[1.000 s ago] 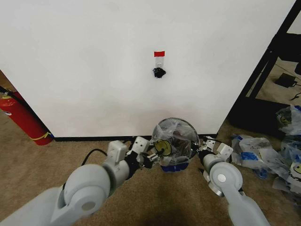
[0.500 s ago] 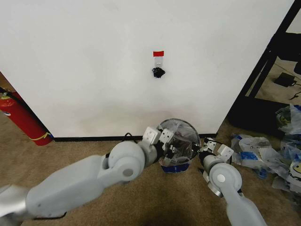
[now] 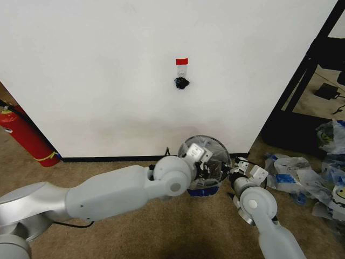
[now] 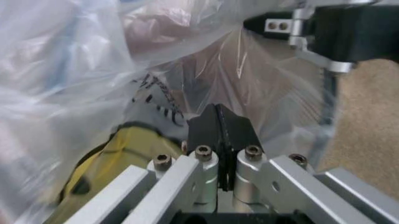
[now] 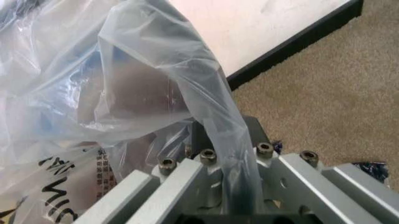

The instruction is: Pick up the garbage bag from the wall and place it over the trash bin.

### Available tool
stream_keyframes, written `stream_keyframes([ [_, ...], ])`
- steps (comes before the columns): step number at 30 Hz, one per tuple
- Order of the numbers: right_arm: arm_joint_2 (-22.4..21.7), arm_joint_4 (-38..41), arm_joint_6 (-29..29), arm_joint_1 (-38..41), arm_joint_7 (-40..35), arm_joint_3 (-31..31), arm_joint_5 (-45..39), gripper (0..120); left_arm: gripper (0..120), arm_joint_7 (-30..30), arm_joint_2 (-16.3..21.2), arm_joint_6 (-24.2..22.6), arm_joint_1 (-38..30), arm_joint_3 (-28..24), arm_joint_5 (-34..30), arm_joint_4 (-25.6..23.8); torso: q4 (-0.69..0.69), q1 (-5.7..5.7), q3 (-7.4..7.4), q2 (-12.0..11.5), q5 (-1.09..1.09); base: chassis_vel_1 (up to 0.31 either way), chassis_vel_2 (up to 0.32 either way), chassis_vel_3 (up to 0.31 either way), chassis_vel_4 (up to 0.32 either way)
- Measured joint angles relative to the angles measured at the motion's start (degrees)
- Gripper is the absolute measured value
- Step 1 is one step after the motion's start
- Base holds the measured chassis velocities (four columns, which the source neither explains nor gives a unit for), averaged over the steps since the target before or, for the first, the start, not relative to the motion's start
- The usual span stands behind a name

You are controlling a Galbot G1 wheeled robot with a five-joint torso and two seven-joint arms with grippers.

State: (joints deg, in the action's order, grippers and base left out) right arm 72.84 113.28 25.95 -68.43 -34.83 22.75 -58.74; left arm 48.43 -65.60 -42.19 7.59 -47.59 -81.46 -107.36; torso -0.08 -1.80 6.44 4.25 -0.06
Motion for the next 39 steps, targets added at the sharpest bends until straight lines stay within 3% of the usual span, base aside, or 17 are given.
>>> stream_keyframes([
  [5, 2.0, 0.4, 0.0, -0.7, 0.3, 0.6, 0.5, 0, 0, 2.1, -3.6, 0.0, 0.7, -0.1, -0.5, 4.8, 0.0, 0.0, 0.0, 0.0, 0.0, 0.0, 0.0, 0.0, 0.0],
  [13, 4.6, 1.3, 0.0, -2.1, 1.0, 0.0, 1.7, 0, 0, 2.1, -5.8, 0.0, 1.6, -1.2, 2.7, 10.2, 0.01, 0.0, 0.0, 0.0, -0.01, 0.0, 0.0, 0.0, 0.0],
  [39, 4.3, 7.2, 0.1, -6.1, 1.7, -1.3, 2.1, 0, 0, 1.9, -8.2, 0.1, 3.2, -3.1, 5.0, 20.6, 0.0, 0.0, 0.0, 0.0, 0.0, 0.0, 0.0, 0.0, 0.0],
])
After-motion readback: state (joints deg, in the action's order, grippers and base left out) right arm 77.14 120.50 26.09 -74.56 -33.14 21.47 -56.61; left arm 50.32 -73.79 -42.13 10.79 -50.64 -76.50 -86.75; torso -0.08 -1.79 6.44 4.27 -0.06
